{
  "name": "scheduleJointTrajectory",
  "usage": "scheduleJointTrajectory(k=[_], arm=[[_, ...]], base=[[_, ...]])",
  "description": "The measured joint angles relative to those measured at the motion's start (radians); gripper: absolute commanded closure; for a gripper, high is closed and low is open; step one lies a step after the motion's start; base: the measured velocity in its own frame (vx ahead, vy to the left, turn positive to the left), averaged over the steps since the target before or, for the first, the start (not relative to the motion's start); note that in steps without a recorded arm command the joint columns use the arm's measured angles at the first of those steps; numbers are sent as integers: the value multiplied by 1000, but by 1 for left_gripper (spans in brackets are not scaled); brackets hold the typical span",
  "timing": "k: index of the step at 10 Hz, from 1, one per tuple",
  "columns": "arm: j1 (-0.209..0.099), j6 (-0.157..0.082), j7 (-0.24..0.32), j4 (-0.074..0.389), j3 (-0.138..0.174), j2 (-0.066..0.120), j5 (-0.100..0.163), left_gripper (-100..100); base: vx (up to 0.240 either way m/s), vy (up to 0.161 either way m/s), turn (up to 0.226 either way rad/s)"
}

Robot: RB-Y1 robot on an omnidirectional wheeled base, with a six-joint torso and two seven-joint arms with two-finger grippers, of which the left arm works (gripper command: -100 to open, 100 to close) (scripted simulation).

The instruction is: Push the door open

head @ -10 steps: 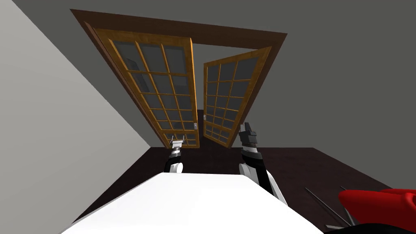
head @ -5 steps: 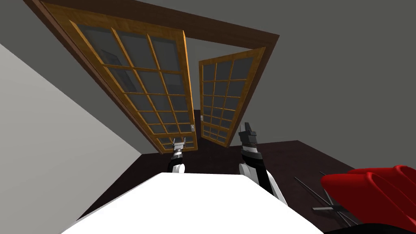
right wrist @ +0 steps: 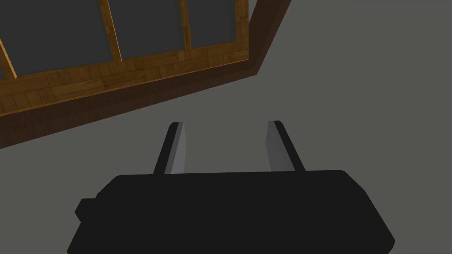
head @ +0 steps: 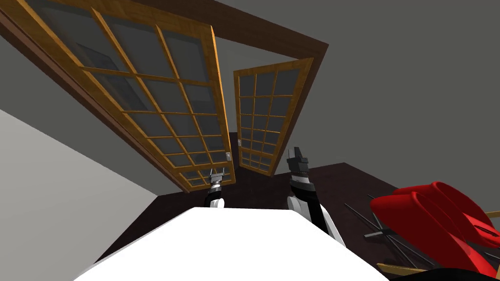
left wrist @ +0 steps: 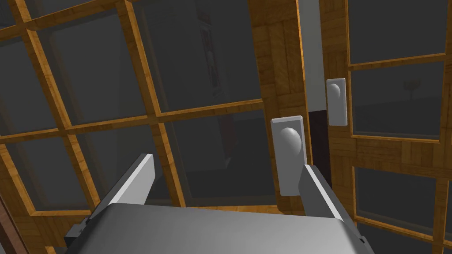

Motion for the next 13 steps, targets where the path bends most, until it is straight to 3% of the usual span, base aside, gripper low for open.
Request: scheduleJointTrajectory(k=[5, 10, 13], arm=[[-27, -32, 80, 117, -20, -22, 47, -100], [-49, -57, 133, 200, -33, -47, 78, -100], [-76, -77, 173, 276, -41, -72, 103, -100]], base=[[73, 81, -160], [54, 59, -107], [65, 78, -111]])
